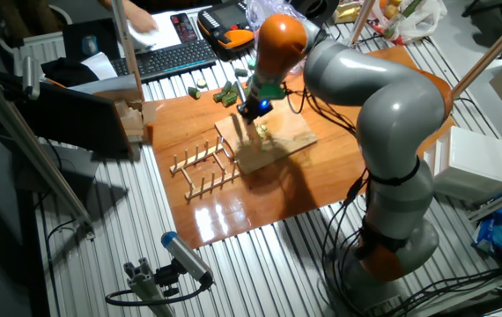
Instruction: Chop the cucumber into shreds
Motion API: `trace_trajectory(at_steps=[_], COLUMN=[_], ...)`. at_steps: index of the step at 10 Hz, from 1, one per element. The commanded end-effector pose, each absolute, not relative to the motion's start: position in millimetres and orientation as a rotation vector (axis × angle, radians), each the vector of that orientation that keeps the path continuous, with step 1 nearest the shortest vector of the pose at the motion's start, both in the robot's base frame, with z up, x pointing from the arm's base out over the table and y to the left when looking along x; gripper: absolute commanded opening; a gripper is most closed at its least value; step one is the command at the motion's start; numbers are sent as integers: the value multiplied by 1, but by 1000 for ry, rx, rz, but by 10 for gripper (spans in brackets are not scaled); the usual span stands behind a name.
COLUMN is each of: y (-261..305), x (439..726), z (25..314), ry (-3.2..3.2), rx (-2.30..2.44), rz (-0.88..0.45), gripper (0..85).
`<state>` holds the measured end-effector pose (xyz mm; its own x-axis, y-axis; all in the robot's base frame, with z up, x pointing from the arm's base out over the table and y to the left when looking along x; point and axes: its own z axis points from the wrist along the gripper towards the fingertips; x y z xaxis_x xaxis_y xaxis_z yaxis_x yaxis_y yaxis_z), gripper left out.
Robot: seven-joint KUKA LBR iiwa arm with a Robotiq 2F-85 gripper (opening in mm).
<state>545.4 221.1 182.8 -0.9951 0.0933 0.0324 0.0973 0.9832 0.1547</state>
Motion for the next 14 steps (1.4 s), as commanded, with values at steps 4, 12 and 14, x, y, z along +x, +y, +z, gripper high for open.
trace_trajectory(at_steps=[4,12,14], y=[250,249,249], x=[525,526,526], z=[182,182,182], ry=[-3113,-3132,-3149], rx=[-143,-15,209], rz=[-350,-197,55], gripper=[0,0,0])
